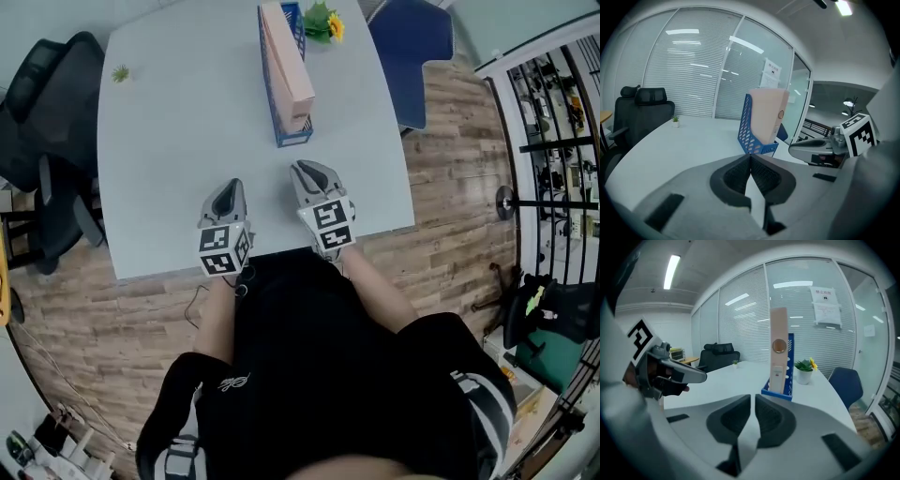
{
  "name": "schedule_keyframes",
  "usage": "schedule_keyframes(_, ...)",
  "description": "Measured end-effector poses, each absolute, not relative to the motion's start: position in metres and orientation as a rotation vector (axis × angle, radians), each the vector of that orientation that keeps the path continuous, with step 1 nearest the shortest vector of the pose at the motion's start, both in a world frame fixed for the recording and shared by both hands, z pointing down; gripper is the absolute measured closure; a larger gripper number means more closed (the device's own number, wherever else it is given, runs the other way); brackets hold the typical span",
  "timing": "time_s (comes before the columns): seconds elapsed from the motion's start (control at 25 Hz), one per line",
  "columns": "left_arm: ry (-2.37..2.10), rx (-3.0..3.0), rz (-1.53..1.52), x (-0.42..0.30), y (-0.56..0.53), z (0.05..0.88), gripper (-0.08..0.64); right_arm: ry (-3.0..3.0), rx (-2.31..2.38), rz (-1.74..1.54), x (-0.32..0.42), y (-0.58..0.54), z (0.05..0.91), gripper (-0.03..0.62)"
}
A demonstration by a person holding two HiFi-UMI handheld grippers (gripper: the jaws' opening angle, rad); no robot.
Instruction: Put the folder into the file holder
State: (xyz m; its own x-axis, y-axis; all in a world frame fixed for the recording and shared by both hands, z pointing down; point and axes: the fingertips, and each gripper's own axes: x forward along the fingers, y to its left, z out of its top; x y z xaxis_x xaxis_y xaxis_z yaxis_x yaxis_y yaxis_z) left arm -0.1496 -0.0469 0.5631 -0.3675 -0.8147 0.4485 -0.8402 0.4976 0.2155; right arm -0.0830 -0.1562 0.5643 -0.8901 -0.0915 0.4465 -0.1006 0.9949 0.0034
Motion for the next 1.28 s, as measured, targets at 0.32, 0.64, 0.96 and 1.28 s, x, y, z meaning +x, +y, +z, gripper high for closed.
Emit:
schedule_keyframes(0.32,-2.218,1.447,0.082,-0.143,-0.021,0.555,0.56,-2.684,0.154,-0.005,-0.08,-0.103,0.547,0.588)
schedule_keyframes(0.64,-2.147,1.461,0.063,-0.111,0.01,0.576,0.56,-2.638,0.241,0.063,-0.04,-0.075,0.555,0.588)
schedule_keyframes(0.96,-2.209,1.555,0.049,-0.106,-0.021,0.528,0.56,-2.765,0.334,0.008,-0.032,-0.11,0.507,0.588)
schedule_keyframes(1.28,-2.407,1.581,-0.009,-0.106,-0.045,0.443,0.56,-2.934,0.373,-0.104,-0.024,-0.146,0.417,0.588)
